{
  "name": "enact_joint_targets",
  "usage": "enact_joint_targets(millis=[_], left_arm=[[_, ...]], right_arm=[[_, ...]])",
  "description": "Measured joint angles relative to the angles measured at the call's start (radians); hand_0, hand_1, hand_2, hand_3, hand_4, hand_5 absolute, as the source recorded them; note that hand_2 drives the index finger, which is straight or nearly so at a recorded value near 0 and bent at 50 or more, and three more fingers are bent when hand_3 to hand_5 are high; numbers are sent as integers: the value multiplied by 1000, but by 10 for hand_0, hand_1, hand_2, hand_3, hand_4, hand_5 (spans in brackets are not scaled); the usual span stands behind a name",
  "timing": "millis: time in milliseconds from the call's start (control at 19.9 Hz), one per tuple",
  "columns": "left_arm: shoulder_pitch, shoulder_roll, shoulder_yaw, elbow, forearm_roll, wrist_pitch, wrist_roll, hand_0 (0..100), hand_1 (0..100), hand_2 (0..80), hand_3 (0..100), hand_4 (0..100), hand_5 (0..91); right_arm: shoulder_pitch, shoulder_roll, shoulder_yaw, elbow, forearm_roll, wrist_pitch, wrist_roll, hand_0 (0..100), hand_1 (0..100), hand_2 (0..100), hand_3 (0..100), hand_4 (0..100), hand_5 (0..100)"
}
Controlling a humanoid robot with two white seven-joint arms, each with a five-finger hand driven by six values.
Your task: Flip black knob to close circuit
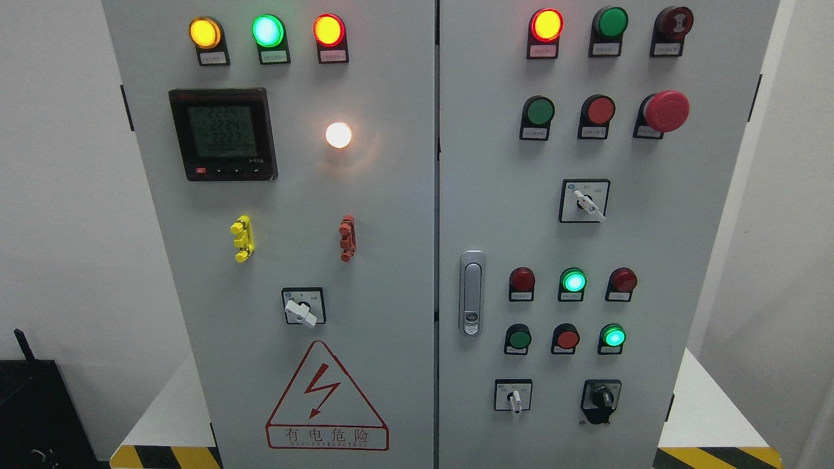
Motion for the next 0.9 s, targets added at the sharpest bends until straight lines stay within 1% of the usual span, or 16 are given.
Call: enact_joint_targets(millis=[101, 151, 201, 352, 402, 452, 553, 653, 905], left_arm=[[0, 0, 0, 0, 0, 0, 0, 0, 0, 0, 47, 23, 0], [0, 0, 0, 0, 0, 0, 0, 0, 0, 0, 47, 22, 0], [0, 0, 0, 0, 0, 0, 0, 0, 0, 0, 47, 22, 0], [0, 0, 0, 0, 0, 0, 0, 0, 0, 0, 48, 23, 0], [0, 0, 0, 0, 0, 0, 0, 0, 0, 0, 48, 23, 0], [0, 0, 0, 0, 0, 0, 0, 0, 0, 0, 48, 23, 0], [0, 0, 0, -1, 0, 0, 0, 0, 0, 0, 48, 23, 0], [0, 0, 0, -1, 0, 0, 0, 0, 0, 0, 48, 24, 0], [0, 0, 0, -1, 0, 0, 0, 0, 0, 0, 48, 23, 0]], right_arm=[[-29, -1, -11, -37, 107, 25, -1, 0, 322, 790, 973, 730, 780], [-44, -4, -16, -57, 169, 54, -6, 0, 290, 819, 991, 744, 798], [-57, -6, -20, -76, 220, 80, 5, 0, 272, 831, 1000, 751, 803], [-94, -13, -30, -128, 351, 122, 61, 0, 166, 857, 1000, 750, 809], [-104, -15, -32, -141, 390, 128, 71, 0, 88, 863, 1000, 749, 808], [-117, -17, -34, -155, 429, 134, 84, 0, 12, 868, 1000, 780, 807], [-141, -21, -35, -179, 495, 150, 112, 0, 0, 873, 1000, 781, 807], [-167, -24, -28, -198, 548, 182, 144, 0, 0, 875, 1000, 782, 808], [-264, -30, 23, -228, 656, 283, 210, 0, 0, 879, 1000, 782, 813]])
